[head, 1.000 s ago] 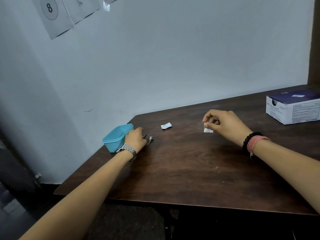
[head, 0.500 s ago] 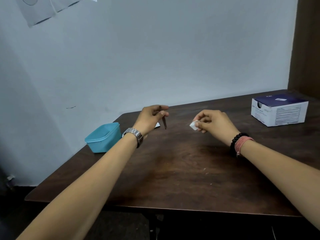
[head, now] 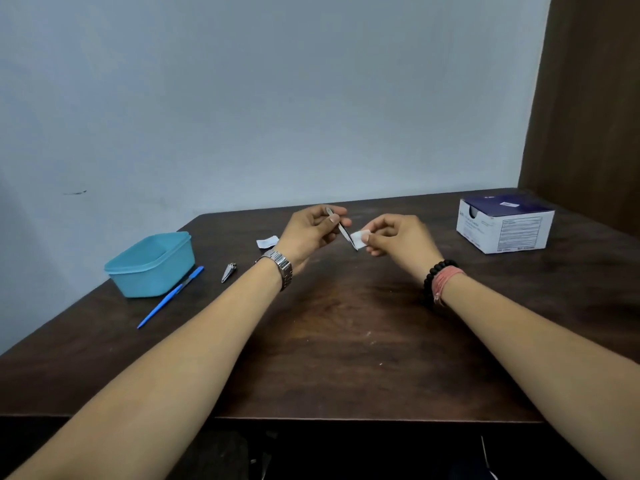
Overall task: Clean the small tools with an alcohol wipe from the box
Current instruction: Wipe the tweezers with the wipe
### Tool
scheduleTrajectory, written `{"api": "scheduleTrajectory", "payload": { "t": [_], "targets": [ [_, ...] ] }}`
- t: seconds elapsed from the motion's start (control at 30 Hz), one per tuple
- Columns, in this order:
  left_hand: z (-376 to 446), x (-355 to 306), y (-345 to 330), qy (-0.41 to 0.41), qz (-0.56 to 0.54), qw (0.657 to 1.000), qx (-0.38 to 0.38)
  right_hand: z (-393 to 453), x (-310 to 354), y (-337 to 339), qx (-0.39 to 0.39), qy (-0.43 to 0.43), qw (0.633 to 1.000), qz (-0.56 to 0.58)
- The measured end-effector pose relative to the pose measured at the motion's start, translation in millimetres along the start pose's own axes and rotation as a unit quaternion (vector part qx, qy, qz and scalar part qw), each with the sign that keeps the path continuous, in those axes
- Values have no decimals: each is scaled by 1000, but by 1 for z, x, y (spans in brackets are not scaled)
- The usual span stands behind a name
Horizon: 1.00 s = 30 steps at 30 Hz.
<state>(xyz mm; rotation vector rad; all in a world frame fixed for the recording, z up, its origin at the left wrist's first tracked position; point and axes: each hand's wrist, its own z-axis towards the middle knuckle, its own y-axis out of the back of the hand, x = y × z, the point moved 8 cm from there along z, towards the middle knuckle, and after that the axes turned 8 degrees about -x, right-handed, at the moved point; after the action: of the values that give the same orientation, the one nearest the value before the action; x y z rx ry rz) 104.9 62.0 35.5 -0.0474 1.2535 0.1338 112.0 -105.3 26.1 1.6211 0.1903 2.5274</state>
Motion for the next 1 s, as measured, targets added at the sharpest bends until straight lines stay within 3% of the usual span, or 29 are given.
{"api": "scheduleTrajectory", "payload": {
  "t": [0.67,1.0],
  "targets": [
    [-11,-3,-13,7,-37,999,6,1,3,-8,51,15,999,14],
    [-12,-4,-10,12,-52,998,-37,-2,7,-8,40,31,998,-23]
  ]
}}
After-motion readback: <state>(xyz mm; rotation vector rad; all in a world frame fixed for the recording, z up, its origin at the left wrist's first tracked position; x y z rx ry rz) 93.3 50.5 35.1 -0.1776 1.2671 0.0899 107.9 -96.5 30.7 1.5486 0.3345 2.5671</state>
